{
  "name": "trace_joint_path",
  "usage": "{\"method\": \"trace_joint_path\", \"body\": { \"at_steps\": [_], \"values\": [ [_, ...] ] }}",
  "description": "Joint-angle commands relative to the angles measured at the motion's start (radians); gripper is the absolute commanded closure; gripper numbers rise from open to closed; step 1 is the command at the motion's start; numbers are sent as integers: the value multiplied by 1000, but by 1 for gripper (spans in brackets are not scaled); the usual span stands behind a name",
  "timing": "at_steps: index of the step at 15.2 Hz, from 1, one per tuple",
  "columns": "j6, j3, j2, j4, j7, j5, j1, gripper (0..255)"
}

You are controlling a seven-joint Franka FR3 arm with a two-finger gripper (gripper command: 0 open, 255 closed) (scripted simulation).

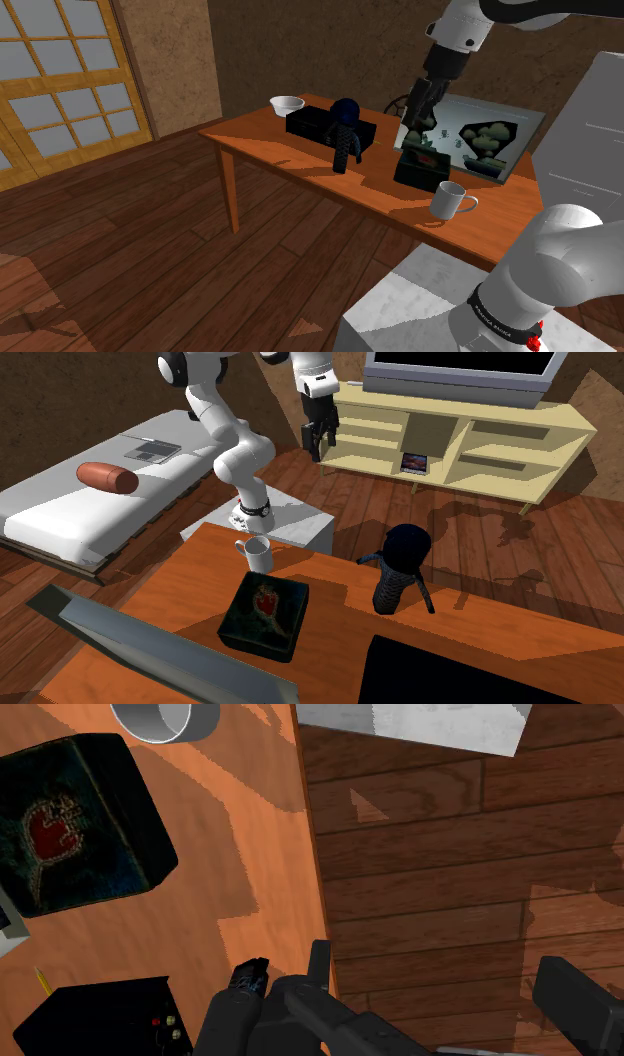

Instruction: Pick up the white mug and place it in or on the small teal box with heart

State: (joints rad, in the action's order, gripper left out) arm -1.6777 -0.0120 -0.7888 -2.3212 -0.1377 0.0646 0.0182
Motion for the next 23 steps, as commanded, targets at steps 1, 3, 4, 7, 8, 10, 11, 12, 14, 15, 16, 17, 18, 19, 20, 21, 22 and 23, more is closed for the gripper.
{"method": "trace_joint_path", "body": {
  "at_steps": [1, 3, 4, 7, 8, 10, 11, 12, 14, 15, 16, 17, 18, 19, 20, 21, 22, 23],
  "values": [
    [0, 0, 0, 0, 0, 0, 0, 0],
    [-33, -18, -25, -64, -11, -19, 18, 0],
    [-50, -28, -37, -95, -16, -30, 28, 0],
    [-101, -58, -68, -184, -32, -63, 59, 0],
    [-118, -69, -77, -212, -38, -75, 71, 0],
    [-154, -91, -93, -267, -50, -100, 95, 0],
    [-172, -103, -100, -294, -56, -113, 108, 0],
    [-190, -115, -106, -320, -62, -126, 121, 0],
    [-228, -140, -115, -369, -75, -155, 150, 0],
    [-248, -153, -117, -393, -81, -169, 165, 0],
    [-268, -167, -119, -416, -88, -185, 181, 0],
    [-289, -181, -119, -439, -95, -201, 197, 0],
    [-311, -195, -118, -460, -102, -217, 214, 0],
    [-333, -210, -116, -481, -109, -234, 232, 0],
    [-357, -225, -112, -501, -117, -251, 250, 0],
    [-381, -241, -106, -520, -125, -268, 269, 0],
    [-406, -256, -98, -538, -132, -287, 288, 0],
    [-432, -273, -88, -555, -140, -305, 308, 0]
  ]
}}
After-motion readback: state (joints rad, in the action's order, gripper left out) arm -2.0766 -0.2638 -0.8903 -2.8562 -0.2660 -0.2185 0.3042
